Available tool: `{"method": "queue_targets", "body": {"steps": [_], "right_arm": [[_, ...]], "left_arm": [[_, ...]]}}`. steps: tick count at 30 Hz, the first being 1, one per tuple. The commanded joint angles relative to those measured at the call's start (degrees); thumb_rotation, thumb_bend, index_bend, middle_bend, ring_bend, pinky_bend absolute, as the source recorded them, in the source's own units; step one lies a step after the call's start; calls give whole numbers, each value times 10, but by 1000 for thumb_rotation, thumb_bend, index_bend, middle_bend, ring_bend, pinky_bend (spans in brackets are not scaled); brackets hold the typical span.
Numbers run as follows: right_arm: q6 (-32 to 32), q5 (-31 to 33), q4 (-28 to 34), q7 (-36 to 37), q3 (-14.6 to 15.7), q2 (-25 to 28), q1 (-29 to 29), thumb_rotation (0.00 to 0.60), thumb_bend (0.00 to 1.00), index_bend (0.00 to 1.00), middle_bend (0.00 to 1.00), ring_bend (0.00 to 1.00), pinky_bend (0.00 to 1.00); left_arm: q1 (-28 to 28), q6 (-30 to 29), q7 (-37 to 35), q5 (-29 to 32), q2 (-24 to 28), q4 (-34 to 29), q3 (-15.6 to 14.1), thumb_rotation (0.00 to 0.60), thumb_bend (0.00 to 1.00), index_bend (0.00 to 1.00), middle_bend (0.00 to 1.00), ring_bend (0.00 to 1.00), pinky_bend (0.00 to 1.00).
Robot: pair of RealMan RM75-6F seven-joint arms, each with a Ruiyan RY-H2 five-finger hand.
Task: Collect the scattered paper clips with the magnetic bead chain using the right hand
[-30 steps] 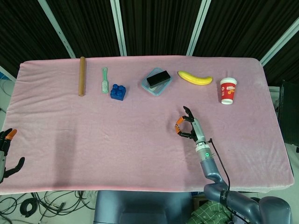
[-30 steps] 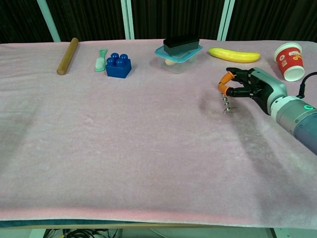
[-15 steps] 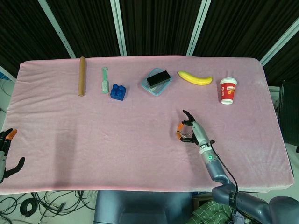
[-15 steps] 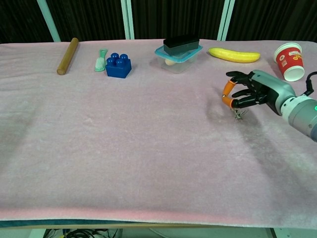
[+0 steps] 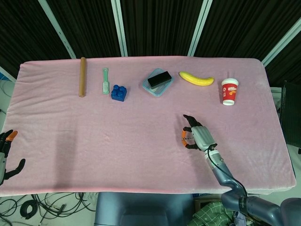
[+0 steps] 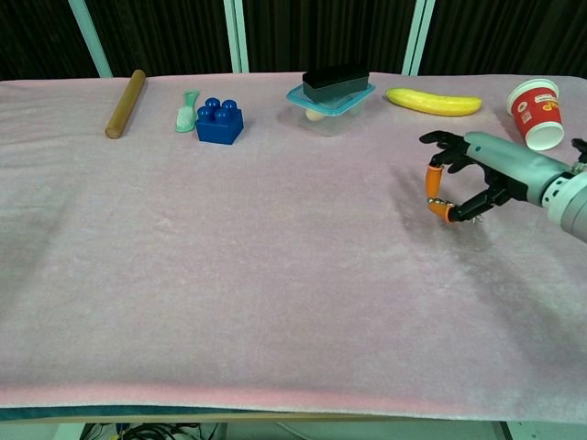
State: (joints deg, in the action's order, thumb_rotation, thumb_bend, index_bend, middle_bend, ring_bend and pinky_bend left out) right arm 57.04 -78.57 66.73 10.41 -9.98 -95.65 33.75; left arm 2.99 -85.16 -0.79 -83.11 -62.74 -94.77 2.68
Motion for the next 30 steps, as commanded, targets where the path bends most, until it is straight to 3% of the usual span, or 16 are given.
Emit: {"method": "queue_targets", "body": {"steps": [1,13,26,30], "right_arm": [[2,3,9,-59,10,5,4,600,373,664,0,0,168],[-10,25,5,-165,18,1,10,600,372,664,0,0,168],[-20,48,16,-229,21,4,13,600,347,661,0,0,168],[-32,60,24,-248,23,8,16,600,290,532,0,0,167]], "left_arm": [[0,0,0,0,0,0,0,600,349,91,38,0,0],[0,0,-1,0,0,0,0,600,349,91,38,0,0],[0,-1,-1,-1,0,1,0,600,349,91,38,0,0],[0,-1,-1,-1,0,1,0,600,349,91,38,0,0]]}}
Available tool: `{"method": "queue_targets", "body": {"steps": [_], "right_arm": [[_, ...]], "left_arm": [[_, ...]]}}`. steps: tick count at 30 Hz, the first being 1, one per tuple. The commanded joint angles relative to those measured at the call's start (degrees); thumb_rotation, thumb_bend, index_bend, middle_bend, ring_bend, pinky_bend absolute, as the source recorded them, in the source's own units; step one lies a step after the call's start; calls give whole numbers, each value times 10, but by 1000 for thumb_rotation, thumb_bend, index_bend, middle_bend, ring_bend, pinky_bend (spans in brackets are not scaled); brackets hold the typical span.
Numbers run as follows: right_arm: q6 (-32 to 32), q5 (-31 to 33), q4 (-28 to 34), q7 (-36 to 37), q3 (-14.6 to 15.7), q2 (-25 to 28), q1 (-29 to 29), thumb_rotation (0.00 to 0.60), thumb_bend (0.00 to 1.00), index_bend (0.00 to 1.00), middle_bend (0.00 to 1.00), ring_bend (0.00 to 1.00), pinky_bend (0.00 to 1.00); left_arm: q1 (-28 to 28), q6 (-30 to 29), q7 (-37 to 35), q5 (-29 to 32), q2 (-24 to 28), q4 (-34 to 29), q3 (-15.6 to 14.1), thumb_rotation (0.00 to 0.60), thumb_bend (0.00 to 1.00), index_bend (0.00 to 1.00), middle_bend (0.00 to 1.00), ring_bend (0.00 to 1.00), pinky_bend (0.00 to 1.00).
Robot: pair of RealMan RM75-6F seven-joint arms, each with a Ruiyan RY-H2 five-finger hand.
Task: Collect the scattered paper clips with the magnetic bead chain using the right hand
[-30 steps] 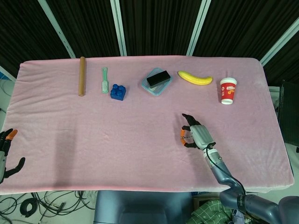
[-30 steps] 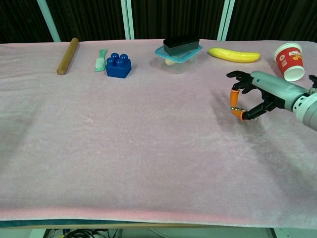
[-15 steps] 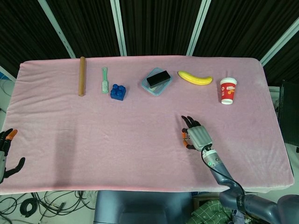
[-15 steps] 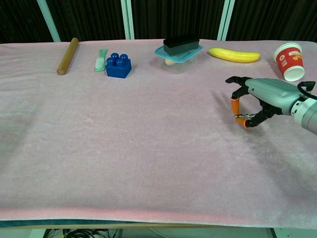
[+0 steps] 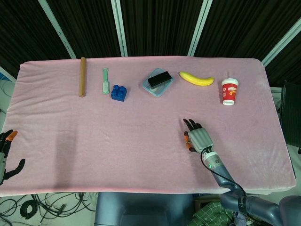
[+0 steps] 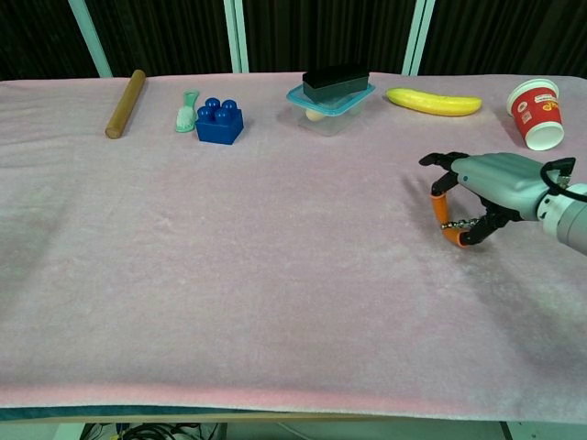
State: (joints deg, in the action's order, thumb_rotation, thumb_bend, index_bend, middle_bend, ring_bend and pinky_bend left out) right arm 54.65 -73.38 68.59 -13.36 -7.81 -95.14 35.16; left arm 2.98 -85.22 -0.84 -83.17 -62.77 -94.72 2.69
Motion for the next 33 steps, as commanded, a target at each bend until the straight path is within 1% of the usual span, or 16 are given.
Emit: {"method": "queue_targets", "body": {"steps": [1,4,6,7,10,15,20,21,25,27,28,30,33], "right_arm": [[-11,13,8,-13,1,4,2,600,279,485,0,0,168],[-18,31,24,-26,-3,10,2,600,246,284,0,0,168],[-22,42,34,-31,-6,15,2,600,236,195,0,0,168],[-24,48,40,-35,-8,18,3,600,234,163,0,0,168],[-28,66,64,-44,-15,31,4,600,231,116,0,0,168],[-17,82,119,-56,-27,68,2,600,231,69,0,0,168],[34,65,197,-41,-45,124,-16,600,222,60,0,0,168],[44,58,213,-36,-46,139,-21,600,216,59,0,0,168],[92,47,309,-20,-43,233,-66,600,206,54,0,0,168],[134,32,337,-20,-36,265,-94,600,205,55,0,0,168],[160,19,347,-21,-28,278,-112,600,200,55,0,0,168],[217,-15,353,-30,-2,293,-153,600,191,55,0,0,168],[291,-58,331,-49,31,281,-201,600,188,48,0,0,168]], "left_arm": [[0,0,0,0,0,0,0,600,349,91,38,0,0],[0,0,0,0,0,0,0,600,349,91,38,0,0],[0,0,0,0,0,0,0,600,349,91,38,0,0],[0,0,0,0,0,0,0,600,349,91,37,0,0],[0,0,0,0,0,0,0,600,349,91,37,0,0],[0,1,1,0,0,1,0,600,349,91,38,0,0],[0,1,1,1,0,0,0,600,349,91,38,0,0],[0,1,0,1,0,0,0,600,349,91,38,0,0],[0,0,-2,1,0,-1,1,600,349,92,37,0,0],[0,1,-3,2,0,-1,1,600,349,91,37,0,0],[0,0,-2,1,0,-1,1,600,349,91,37,0,0],[1,0,1,0,-1,0,1,600,349,91,37,0,0],[2,0,5,-1,-1,0,1,600,349,92,36,0,0]]}}
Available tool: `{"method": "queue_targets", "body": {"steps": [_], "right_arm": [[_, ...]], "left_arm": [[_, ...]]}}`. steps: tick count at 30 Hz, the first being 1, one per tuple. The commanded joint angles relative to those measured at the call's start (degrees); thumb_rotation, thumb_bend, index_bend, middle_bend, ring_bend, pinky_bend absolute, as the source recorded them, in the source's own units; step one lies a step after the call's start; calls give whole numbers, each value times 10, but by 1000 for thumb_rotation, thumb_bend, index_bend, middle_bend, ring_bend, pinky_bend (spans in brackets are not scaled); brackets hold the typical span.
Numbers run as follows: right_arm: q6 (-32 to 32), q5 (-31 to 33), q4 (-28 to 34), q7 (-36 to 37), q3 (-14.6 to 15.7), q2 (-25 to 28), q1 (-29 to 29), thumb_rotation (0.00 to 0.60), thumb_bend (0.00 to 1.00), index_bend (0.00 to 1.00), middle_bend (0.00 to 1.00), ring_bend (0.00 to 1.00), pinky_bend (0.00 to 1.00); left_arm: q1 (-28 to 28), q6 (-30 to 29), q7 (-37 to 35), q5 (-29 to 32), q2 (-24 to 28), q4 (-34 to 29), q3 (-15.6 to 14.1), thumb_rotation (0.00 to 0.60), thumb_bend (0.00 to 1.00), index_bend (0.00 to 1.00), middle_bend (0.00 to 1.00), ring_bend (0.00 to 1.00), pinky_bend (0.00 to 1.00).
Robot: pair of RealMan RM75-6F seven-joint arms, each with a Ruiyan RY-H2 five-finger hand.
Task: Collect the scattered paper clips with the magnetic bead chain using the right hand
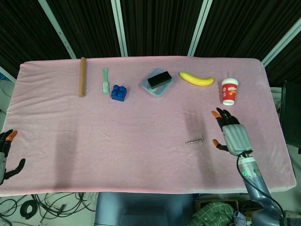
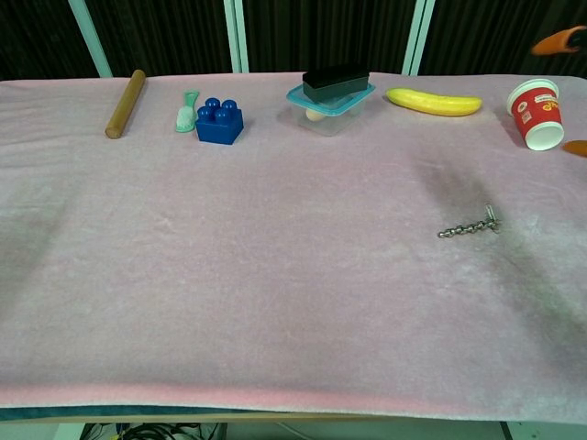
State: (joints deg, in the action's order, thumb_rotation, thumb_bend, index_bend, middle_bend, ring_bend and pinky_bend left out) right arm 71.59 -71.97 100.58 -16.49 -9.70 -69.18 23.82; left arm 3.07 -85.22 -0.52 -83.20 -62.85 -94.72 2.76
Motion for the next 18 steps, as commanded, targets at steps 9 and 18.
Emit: {"method": "queue_targets", "body": {"steps": [9,18], "right_arm": [[196,-122,-89,-14,112,-33,-172,600,189,8,0,0,168],[197,-134,-132,-5,109,-46,-185,600,189,0,0,0,168]], "left_arm": [[-3,-16,38,-12,-3,-5,-2,600,349,91,34,0,0],[-5,-19,36,-42,-1,-18,-19,600,349,91,34,0,0]]}}
